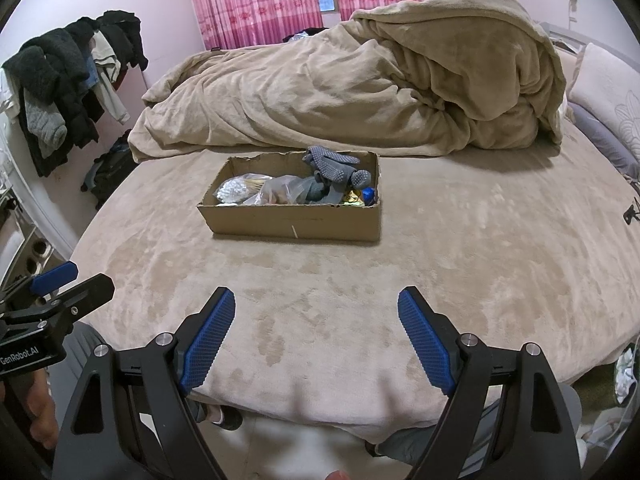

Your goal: Organize objects

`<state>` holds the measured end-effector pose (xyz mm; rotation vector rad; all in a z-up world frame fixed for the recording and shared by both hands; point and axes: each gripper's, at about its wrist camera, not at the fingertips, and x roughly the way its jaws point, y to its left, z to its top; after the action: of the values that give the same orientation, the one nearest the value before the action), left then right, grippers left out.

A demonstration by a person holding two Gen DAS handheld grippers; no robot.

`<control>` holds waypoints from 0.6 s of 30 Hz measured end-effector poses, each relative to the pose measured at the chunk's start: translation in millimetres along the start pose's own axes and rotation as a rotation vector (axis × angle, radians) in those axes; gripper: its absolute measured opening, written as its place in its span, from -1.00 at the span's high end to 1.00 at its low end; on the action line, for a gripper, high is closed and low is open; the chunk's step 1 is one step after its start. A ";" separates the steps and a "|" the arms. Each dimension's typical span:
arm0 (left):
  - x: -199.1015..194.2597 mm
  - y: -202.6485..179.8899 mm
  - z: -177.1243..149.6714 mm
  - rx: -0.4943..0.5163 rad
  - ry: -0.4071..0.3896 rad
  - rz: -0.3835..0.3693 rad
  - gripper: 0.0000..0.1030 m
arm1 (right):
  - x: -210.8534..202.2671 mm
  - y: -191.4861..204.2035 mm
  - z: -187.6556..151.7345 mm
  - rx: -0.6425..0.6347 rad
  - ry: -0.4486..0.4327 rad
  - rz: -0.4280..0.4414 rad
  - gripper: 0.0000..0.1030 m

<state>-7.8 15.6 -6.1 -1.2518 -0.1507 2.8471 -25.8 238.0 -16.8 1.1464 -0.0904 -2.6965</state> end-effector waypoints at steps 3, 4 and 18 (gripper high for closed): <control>0.1 -0.7 0.3 0.003 0.001 0.002 -0.81 | 0.0 -0.1 0.5 0.001 0.001 0.000 -0.67; 0.0 -0.7 0.4 0.001 0.000 0.002 -0.81 | -0.1 -0.2 0.6 0.001 0.002 0.001 -0.67; 5.1 -3.5 -1.2 0.016 0.001 -0.001 -0.81 | 4.0 3.6 -0.6 -0.008 0.009 0.003 -0.67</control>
<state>-10.4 19.5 -10.3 -1.2503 -0.1287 2.8409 -27.5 233.7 -19.5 1.1547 -0.0802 -2.6861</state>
